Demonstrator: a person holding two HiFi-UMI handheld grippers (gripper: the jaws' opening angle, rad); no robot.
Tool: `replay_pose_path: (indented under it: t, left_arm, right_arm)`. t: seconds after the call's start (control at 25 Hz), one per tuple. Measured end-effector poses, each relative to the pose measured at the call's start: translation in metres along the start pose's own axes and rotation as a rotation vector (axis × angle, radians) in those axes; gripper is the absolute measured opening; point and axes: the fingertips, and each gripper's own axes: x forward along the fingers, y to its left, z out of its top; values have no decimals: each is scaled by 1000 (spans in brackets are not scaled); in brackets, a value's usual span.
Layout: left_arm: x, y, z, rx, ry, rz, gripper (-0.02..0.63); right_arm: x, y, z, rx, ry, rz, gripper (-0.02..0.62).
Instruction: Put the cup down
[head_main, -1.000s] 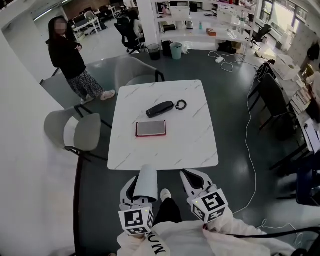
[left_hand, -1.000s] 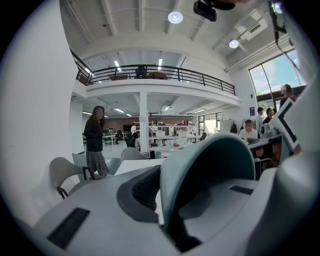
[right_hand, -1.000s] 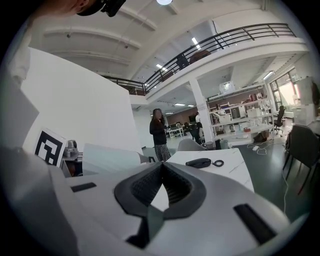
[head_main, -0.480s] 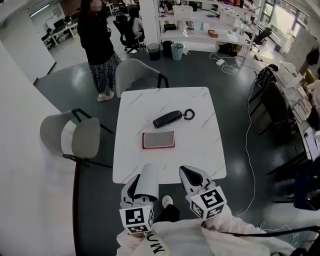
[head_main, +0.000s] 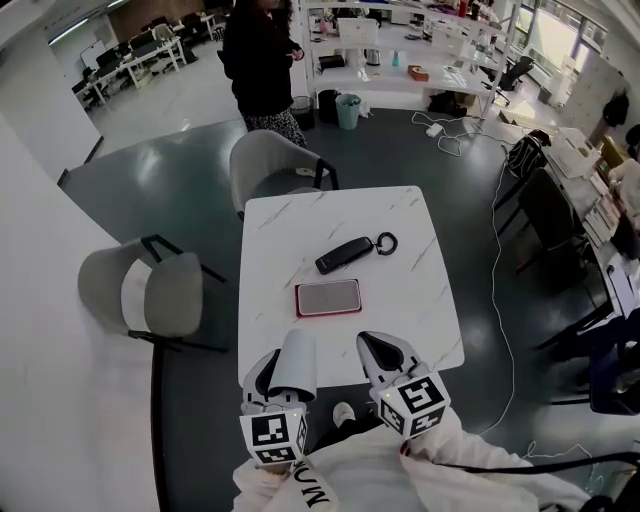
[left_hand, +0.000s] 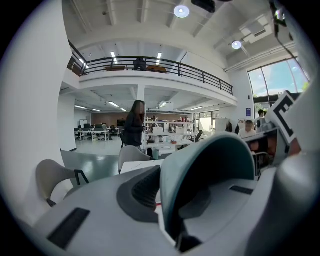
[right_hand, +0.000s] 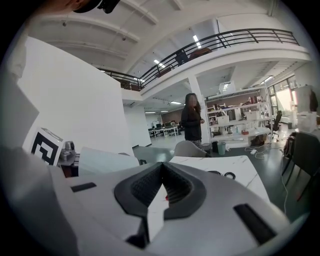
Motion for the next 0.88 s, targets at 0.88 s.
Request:
replay_pose_path:
  t: [0.88]
  left_arm:
    - [53, 5, 12, 21, 20, -6, 29]
  right_arm:
    - [43, -31, 20, -9, -16, 15, 5]
